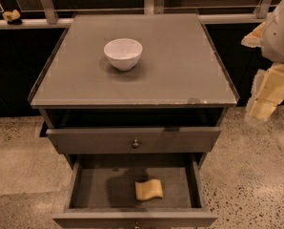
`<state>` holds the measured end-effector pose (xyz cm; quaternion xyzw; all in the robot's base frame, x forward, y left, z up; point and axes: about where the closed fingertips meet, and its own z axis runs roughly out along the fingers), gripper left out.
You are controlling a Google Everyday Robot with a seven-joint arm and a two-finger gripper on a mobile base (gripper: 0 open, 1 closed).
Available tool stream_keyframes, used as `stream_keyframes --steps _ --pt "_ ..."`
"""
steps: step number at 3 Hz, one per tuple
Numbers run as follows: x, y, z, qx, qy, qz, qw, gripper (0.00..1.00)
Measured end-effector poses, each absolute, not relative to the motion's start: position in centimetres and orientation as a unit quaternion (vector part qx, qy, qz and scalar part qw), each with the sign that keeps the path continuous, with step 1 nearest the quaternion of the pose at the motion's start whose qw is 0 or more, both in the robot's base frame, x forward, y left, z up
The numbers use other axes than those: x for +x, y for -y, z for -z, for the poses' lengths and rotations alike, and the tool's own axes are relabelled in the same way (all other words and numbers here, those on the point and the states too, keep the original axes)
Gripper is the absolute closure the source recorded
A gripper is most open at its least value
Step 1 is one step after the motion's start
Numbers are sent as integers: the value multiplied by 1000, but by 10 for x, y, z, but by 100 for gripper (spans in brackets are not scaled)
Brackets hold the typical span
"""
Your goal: Pick sponge from middle drawer and place on counter
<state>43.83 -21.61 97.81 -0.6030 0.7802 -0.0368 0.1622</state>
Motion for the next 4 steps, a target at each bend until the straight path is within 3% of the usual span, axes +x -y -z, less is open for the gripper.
stream_keyframes --steps 2,4 --pt "435 210 -986 -611 -773 59 160 0" --pt "405 250 -975 -614 -758 96 198 0"
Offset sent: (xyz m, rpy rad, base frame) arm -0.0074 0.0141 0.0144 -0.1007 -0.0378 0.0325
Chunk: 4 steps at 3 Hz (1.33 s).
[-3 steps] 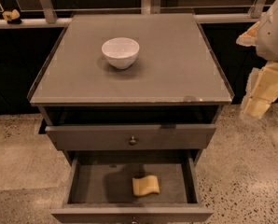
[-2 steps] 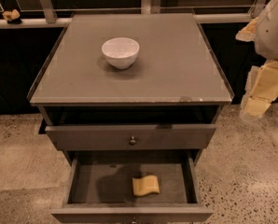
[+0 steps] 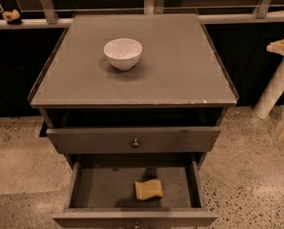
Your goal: Pick sponge from middle drawer and place on counter
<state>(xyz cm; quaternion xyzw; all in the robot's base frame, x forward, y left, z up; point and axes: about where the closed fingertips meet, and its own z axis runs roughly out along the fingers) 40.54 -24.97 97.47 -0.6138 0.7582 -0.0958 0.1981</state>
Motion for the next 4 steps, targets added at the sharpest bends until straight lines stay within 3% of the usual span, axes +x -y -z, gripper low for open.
stream_keyframes --steps 3,4 --pt "412 282 -856 -622 -768 20 151 0" --pt "412 282 -856 -622 -768 20 151 0"
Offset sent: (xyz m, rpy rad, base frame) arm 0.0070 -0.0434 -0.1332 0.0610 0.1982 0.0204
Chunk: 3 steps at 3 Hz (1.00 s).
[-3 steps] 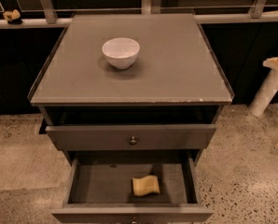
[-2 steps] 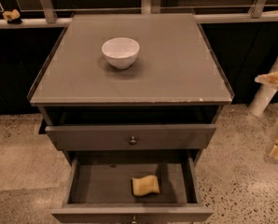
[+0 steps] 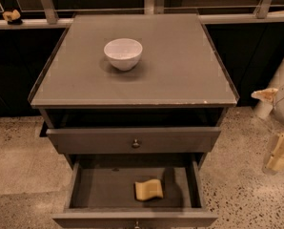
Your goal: Pick sponge from middle drawer and place on counter
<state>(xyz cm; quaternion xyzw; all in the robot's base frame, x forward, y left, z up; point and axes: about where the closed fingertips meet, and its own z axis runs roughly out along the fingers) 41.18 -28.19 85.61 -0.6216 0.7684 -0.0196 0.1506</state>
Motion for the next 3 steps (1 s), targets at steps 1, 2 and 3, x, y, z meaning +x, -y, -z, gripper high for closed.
stream_keyframes --steps 1,2,3 --pt "399 280 -856 -627 -762 14 163 0" --pt "365 275 -836 -632 -752 -1 186 0" --pt "338 266 -788 -636 -745 -48 194 0"
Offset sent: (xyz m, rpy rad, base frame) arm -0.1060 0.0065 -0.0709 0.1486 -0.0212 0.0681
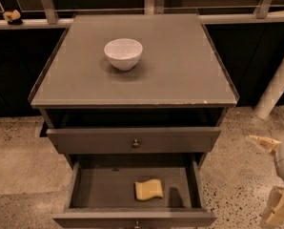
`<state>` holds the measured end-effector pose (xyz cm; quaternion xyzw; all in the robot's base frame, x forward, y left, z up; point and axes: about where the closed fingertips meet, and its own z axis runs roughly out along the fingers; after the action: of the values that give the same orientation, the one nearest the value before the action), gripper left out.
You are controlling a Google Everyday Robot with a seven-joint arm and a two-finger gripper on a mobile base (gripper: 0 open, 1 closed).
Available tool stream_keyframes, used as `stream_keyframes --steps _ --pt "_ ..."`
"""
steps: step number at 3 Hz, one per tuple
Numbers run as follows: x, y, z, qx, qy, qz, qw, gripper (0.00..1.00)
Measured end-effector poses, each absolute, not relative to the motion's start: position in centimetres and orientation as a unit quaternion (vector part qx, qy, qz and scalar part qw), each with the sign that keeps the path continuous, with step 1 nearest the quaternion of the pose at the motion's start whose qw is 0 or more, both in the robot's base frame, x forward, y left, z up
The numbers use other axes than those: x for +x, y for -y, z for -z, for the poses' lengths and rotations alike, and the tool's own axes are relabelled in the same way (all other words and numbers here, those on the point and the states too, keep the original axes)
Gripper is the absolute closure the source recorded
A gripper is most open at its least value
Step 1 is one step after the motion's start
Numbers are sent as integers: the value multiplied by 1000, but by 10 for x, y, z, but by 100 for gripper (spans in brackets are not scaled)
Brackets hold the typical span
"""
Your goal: Pick sponge from middle drawer and place on counter
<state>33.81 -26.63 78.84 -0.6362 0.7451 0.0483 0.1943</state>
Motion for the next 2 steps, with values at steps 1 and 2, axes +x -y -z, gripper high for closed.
stream_keyframes --steps 1,2 --pt "326 256 -744 -639 -741 -77 192 0" --pt "326 237 -707 -644 -741 -64 178 0"
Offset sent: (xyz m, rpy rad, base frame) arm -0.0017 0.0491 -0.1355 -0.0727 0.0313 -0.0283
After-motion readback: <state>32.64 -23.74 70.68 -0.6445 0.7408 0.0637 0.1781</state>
